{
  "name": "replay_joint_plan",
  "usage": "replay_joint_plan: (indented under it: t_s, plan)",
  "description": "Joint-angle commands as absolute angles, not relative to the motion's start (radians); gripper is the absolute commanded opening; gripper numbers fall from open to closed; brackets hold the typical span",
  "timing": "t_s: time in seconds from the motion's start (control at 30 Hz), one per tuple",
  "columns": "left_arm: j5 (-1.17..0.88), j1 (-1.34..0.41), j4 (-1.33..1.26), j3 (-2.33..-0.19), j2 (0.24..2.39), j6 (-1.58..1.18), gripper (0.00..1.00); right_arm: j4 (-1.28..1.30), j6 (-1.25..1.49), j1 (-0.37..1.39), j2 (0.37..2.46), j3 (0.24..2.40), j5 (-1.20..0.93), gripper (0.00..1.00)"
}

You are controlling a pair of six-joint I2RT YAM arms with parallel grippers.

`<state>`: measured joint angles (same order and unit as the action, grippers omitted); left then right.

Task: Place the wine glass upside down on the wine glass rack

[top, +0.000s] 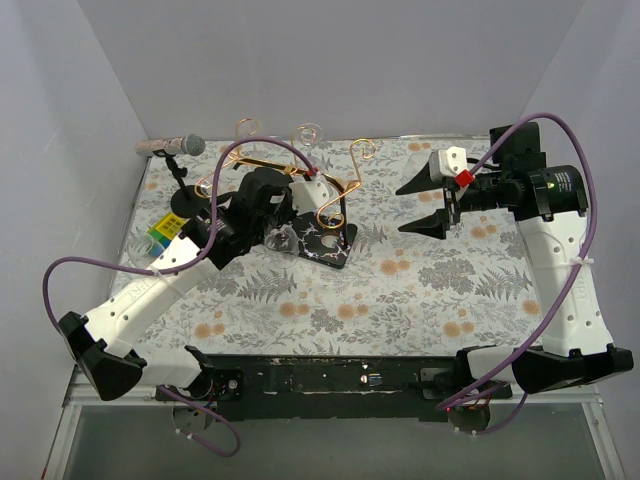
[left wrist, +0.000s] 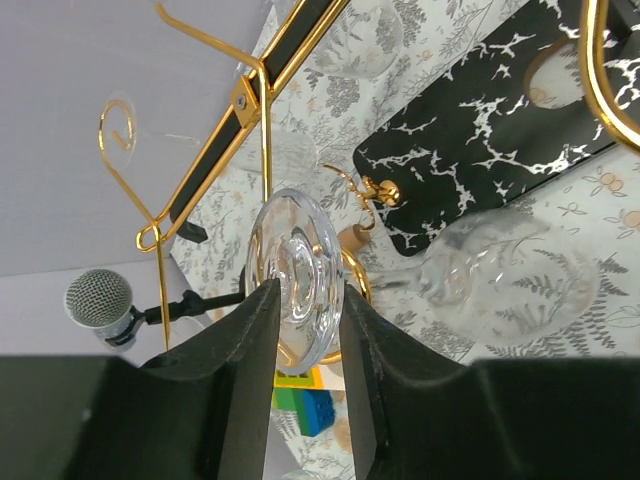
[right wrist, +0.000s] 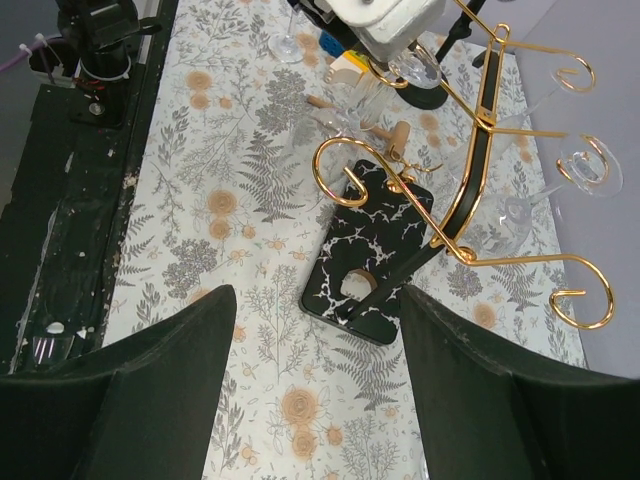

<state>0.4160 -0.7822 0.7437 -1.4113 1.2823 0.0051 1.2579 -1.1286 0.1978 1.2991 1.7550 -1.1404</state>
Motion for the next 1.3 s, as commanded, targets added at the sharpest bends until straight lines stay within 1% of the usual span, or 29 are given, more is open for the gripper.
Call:
replay_joint_plan:
  t_s: [0.0,0.17,0.37,0.5,0.57,0.77,0.83,0.9,0.93,0.97,1.1,1.13,1.27]
  plan:
    - [0.379,-0.784,0.715,-1.442,1.244,-0.055,0.31,1.243,-1.132,0.19,1.278,1.744,-1.173,0.75]
    - [0.338,-0.785,0.713,-1.419,1.212,-0.118,0.36,1.236,-1.124,0.187,1.279,1.738,-1.169,0.75]
    - [0.279,-0.785,0.696,-1.425,1.175,-0.207,0.48,1.186,-1.062,0.173,1.272,1.732,-1.149,0.75]
    - [0.256,-0.784,0.686,-1.427,1.157,-0.259,0.53,1.138,-0.996,0.155,1.264,1.723,-1.123,0.75]
    - [0.242,-0.785,0.675,-1.431,1.141,-0.296,0.59,1.1,-0.942,0.141,1.261,1.718,-1.098,0.75]
    - [0.192,-0.785,0.586,-1.416,1.066,-0.478,0.83,0.933,-0.738,0.075,1.264,1.686,-1.017,0.76]
    - [0.172,-0.785,0.54,-1.393,1.034,-0.55,0.89,0.862,-0.657,0.046,1.267,1.664,-0.991,0.77]
    - [0.134,-0.785,0.49,-1.373,1.002,-0.615,0.93,0.777,-0.559,0.023,1.275,1.643,-0.947,0.77]
    - [0.108,-0.785,0.464,-1.365,0.99,-0.659,0.97,0.743,-0.523,0.011,1.281,1.634,-0.915,0.78]
    - [0.077,-0.784,0.428,-1.356,0.973,-0.693,0.98,0.703,-0.479,0.009,1.287,1.622,-0.878,0.78]
    - [0.017,-0.785,0.348,-1.336,0.95,-0.802,0.98,0.566,-0.361,0.011,1.328,1.577,-0.636,0.81]
    - [0.015,-0.785,0.345,-1.335,0.95,-0.819,0.98,0.551,-0.35,0.009,1.345,1.572,-0.567,0.82]
    - [0.012,-0.784,0.344,-1.315,0.936,-0.845,0.98,0.541,-0.281,0.009,1.443,1.615,-0.415,0.82]
